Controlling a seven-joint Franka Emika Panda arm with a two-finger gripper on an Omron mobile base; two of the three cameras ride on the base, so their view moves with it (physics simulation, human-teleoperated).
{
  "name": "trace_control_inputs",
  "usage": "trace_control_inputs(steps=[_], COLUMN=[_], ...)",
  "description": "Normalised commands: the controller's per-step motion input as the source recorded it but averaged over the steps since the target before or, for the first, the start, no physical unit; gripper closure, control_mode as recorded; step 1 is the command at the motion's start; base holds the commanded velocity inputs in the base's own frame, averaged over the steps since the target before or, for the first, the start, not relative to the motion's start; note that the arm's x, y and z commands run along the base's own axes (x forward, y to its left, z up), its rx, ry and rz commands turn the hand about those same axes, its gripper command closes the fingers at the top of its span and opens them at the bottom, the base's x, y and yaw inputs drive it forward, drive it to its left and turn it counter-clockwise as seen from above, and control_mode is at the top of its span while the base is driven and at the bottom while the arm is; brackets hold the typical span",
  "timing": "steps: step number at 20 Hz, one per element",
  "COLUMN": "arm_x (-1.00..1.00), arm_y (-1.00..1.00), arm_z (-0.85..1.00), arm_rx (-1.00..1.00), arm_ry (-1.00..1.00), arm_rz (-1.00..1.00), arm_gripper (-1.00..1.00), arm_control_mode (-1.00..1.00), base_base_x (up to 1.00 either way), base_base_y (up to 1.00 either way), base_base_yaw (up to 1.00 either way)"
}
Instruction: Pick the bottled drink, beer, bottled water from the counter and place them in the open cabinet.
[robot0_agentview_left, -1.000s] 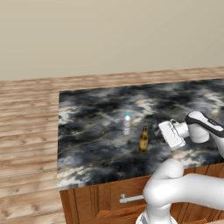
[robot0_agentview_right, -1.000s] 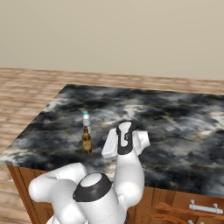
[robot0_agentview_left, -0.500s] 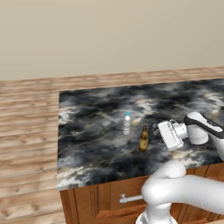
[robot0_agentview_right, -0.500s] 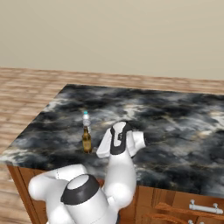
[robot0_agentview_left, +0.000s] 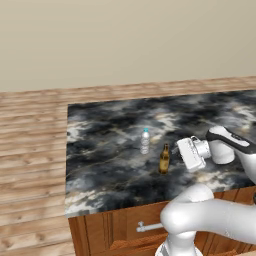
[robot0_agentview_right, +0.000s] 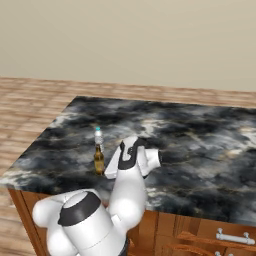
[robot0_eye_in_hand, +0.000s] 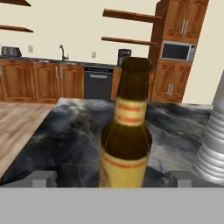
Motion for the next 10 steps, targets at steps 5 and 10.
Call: trace_control_inputs(steps=[5, 10], arm_x=[-0.12, 0.0], arm_y=[0.07, 0.07], arm_z=[0.04, 0.01], arm_rx=[0.0, 0.0], arm_ry=[0.0, 0.0], arm_rz=[-0.02, -0.05], arm_gripper=[-1.0, -1.0], arm_control_mode=[-1.0, -1.0], base_base_x=[0.0, 0.0], base_base_y=[0.0, 0.0], base_base_yaw=[0.0, 0.0])
